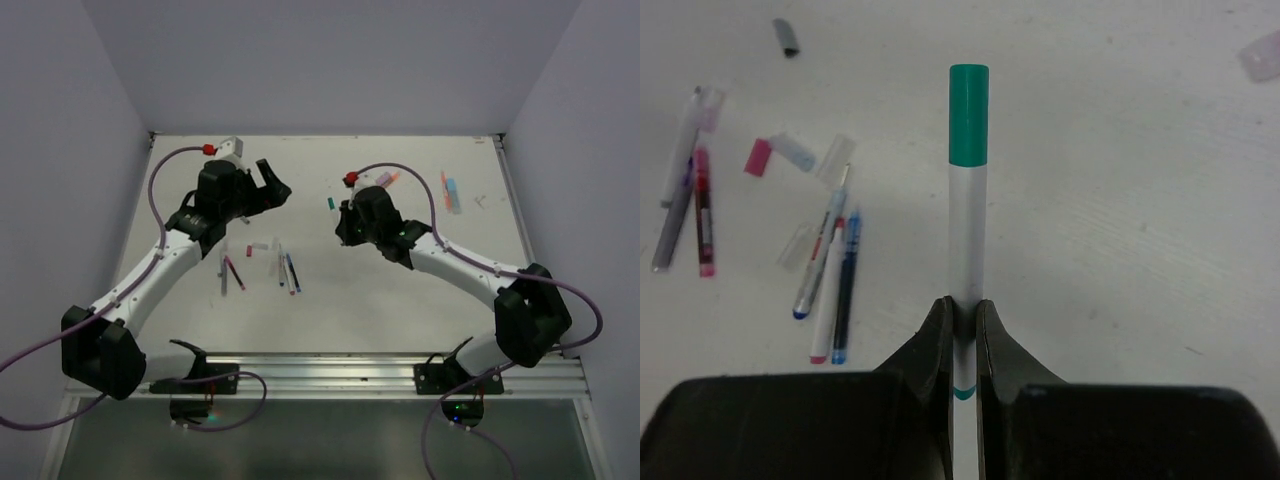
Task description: Open the pen caps
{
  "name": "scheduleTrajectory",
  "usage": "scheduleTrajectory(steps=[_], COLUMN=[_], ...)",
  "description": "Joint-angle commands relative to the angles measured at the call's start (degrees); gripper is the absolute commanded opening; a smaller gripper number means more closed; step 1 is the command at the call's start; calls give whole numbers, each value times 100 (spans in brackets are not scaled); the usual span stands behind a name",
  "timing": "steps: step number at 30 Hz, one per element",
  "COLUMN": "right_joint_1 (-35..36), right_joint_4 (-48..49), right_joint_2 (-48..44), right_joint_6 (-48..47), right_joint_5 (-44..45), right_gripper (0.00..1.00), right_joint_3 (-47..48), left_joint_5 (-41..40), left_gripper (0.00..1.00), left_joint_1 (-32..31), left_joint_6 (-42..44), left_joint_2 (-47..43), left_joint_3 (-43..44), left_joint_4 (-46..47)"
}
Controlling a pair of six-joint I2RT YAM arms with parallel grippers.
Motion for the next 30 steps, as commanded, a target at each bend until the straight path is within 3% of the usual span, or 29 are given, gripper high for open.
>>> scheduleTrajectory(steps=[1, 6, 10, 20, 30], right_joint_1=[516, 991, 1080, 1159, 1203], right_joint_4=[822, 1271, 1446, 1702, 1895], right_joint_2=[-242, -206, -233, -294, -373], right_joint_6=[-36, -1, 69, 95, 130], right_joint_5=[-12, 32, 15, 23, 76], right_gripper=[0, 0, 0, 0, 0], right_joint_3=[-88, -167, -203, -282, -326], left_joint_5=[160, -263, -711, -878, -958], left_gripper=[97, 95, 83, 58, 52], left_joint_1=[-268, -752, -946, -1104, -1175], left_joint_6=[-506, -612, -656, -779, -823], left_joint_2=[317, 731, 855, 881, 978], left_joint_3=[401, 647, 657, 428, 367], left_joint_4=[473, 552, 648, 877, 921])
